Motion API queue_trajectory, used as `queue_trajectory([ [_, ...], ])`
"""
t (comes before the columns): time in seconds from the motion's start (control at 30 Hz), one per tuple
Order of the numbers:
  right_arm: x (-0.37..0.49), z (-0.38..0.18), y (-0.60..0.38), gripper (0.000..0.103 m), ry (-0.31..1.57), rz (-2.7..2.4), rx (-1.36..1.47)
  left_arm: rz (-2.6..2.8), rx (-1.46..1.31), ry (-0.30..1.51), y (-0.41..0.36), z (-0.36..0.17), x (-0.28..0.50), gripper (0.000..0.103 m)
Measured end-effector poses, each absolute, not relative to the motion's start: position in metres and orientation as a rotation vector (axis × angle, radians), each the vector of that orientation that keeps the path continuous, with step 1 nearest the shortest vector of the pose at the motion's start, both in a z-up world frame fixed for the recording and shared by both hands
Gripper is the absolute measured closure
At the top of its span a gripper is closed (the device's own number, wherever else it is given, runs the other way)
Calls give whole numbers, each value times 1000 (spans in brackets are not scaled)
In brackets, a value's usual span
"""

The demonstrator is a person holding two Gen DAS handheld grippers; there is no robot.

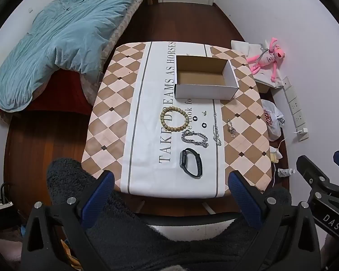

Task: Organize jewelry

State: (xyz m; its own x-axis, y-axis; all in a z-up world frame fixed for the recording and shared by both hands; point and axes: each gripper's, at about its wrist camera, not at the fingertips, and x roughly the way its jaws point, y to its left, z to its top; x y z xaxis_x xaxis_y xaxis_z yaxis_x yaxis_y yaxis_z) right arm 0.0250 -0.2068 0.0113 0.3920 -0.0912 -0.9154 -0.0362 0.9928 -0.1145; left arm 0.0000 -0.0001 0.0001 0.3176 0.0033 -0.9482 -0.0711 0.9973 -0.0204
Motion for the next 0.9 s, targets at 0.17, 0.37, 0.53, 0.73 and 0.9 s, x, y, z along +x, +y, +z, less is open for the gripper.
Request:
queue_trajectory([
  [0.17,24,12,-207,0,1166,-33,-119,51,-64,1242,1,1,0,0],
  [0.37,24,12,-208,0,1163,-31,-118,52,-61,1234,0,3,2,0],
  [0.53,24,13,-209,0,1162,-32,-116,55,-60,1231,-1,7,3,0],
  [0.73,24,14,-209,0,1161,-32,-115,59,-63,1225,3,11,5,0],
  [0.9,25,15,-210,0,1161,-31,-114,61,-64,1220,4,11,4,0],
])
